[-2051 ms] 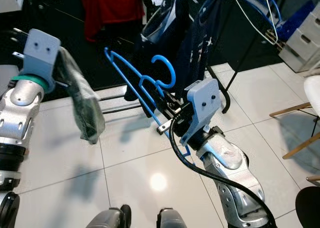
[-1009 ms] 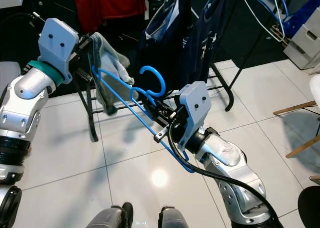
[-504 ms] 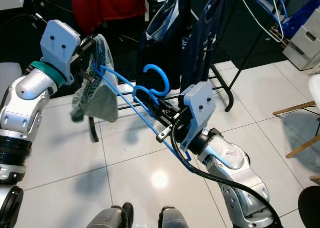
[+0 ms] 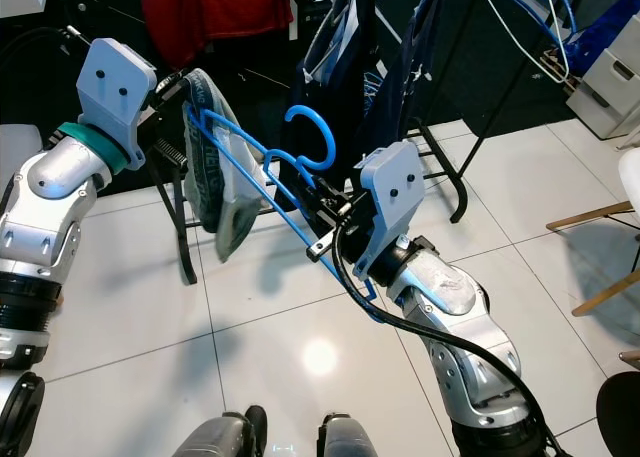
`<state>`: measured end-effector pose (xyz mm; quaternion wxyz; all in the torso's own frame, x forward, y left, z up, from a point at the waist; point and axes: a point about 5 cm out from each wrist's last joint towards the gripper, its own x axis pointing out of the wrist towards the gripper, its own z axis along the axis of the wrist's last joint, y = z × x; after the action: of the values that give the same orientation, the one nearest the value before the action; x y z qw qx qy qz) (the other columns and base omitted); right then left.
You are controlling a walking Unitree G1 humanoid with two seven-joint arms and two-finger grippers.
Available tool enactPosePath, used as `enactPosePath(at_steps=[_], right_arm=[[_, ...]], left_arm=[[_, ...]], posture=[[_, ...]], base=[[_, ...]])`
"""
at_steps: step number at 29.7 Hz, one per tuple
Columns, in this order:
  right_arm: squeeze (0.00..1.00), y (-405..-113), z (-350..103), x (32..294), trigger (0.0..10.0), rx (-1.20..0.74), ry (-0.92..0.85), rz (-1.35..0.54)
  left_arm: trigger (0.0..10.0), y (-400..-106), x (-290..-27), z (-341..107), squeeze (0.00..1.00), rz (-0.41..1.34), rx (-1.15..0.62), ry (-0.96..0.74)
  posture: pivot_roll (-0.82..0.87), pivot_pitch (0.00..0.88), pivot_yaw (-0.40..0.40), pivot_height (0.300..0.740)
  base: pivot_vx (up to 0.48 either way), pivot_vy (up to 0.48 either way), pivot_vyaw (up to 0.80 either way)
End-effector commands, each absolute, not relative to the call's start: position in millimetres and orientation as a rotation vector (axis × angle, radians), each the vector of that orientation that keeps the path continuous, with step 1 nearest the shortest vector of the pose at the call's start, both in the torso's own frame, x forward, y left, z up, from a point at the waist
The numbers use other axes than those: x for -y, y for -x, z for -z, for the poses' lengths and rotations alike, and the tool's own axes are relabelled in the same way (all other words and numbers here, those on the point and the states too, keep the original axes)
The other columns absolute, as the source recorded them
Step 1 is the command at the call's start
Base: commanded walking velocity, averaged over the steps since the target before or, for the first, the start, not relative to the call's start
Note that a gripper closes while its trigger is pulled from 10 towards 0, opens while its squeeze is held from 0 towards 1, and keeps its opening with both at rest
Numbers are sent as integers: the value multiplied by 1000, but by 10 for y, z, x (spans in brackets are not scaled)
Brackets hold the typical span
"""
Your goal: Hang hanger
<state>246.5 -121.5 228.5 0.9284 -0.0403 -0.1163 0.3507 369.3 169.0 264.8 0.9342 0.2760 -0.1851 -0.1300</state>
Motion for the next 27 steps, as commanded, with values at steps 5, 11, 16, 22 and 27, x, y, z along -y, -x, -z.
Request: enactPosePath(at_steps=[5,11,16,22,27], right_arm=[[0,-2326,-2255,1187,10000,219,85,-719],[0,-2371,-2240,1174,10000,228,78,-713],[0,-2415,-2258,1141,10000,240,69,-731],[0,-2382,-2302,1042,10000,244,33,-827],[0,-2356,-2313,1006,10000,245,31,-868]], left_arm=[[10000,-3760,-1813,-2673,0,188,376,-651],[10000,-3740,-1921,-2729,0,172,377,-668],[10000,-3711,-1919,-2765,0,175,392,-667],[10000,-3694,-1886,-2778,0,181,414,-675],[10000,-3690,-1866,-2771,0,186,419,-676]], posture=[[-143,124,90,740],[-125,122,90,740],[-115,119,86,740],[-112,117,84,740],[-109,116,83,740]], base=[[0,0,0],[0,0,0],[0,0,0],[0,0,0],[0,0,0]])
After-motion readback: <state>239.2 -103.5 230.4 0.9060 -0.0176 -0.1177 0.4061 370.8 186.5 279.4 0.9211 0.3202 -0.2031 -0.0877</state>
